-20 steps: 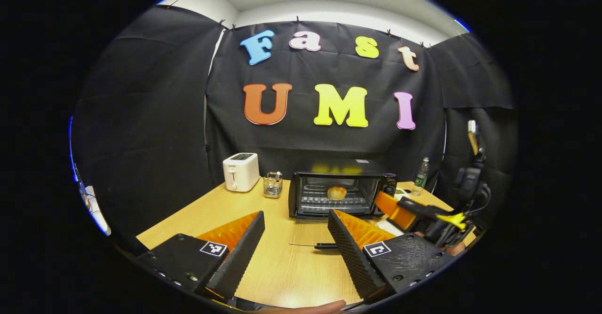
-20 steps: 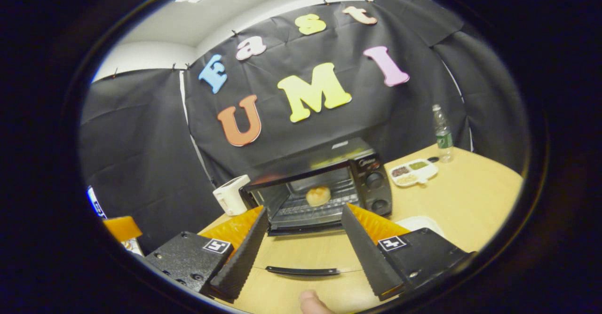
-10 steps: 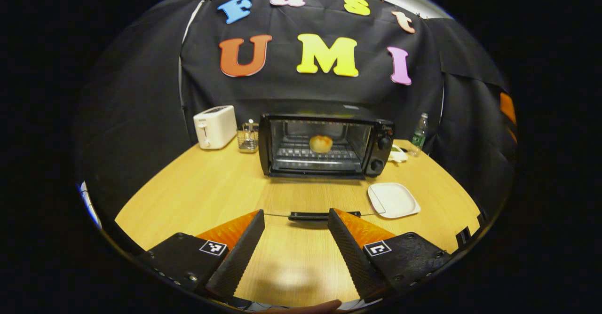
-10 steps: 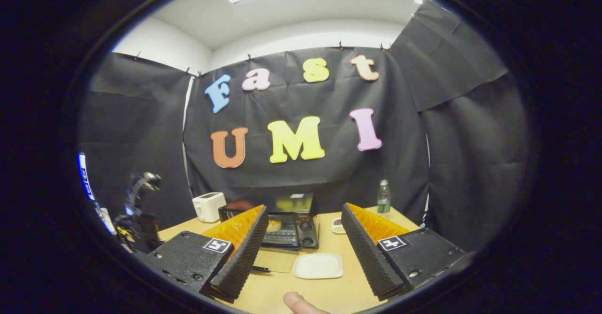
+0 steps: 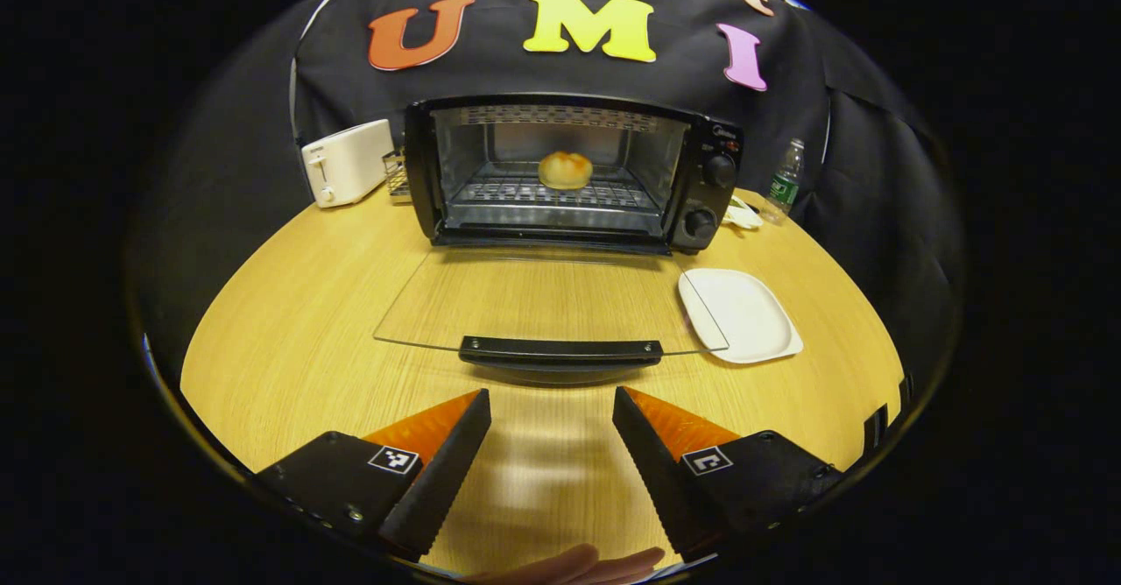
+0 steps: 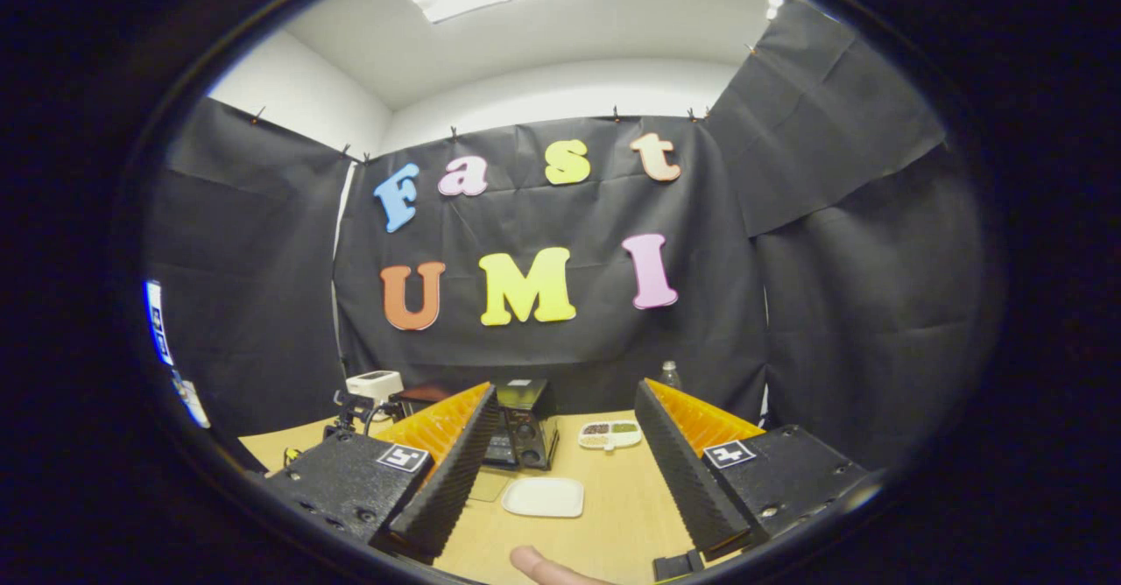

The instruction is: Open the electric oven with the left hand, put the food in, and close the electric oven.

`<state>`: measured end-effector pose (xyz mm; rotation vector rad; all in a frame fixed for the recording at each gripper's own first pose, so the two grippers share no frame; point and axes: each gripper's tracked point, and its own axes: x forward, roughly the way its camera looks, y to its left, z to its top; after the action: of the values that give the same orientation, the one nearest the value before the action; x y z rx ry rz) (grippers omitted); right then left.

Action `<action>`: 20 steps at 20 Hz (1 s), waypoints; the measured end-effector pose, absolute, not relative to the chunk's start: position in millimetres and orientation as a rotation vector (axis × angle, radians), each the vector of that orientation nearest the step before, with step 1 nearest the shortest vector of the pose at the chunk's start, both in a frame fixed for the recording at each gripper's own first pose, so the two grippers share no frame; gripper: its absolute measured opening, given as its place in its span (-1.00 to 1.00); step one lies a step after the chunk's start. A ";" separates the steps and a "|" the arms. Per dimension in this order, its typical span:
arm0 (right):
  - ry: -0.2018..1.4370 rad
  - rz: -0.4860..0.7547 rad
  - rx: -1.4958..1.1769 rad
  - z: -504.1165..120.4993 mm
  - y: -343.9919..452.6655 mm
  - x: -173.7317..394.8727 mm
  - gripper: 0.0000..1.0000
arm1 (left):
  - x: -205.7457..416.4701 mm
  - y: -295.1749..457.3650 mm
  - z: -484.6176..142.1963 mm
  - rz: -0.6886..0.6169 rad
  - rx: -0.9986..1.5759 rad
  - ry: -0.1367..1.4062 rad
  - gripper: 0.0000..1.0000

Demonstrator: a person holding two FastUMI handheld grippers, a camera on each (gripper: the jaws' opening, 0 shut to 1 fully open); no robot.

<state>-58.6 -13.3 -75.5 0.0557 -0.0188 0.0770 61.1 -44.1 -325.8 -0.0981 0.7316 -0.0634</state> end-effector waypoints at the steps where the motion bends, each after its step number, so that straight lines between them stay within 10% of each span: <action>1: -0.019 0.068 0.054 -76.6 -18.8 -58.3 0.89 | 63.4 -45.6 -331.5 -0.064 -0.091 0.752 0.87; 20: -0.001 0.081 0.117 -86.5 -19.2 -54.5 0.90 | 91.1 -39.2 -323.3 -0.019 -0.108 0.730 0.85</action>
<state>-54.5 -19.2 -86.5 0.1172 -0.0007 0.0807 91.1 -39.2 -323.3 -0.1085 0.7296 -0.0190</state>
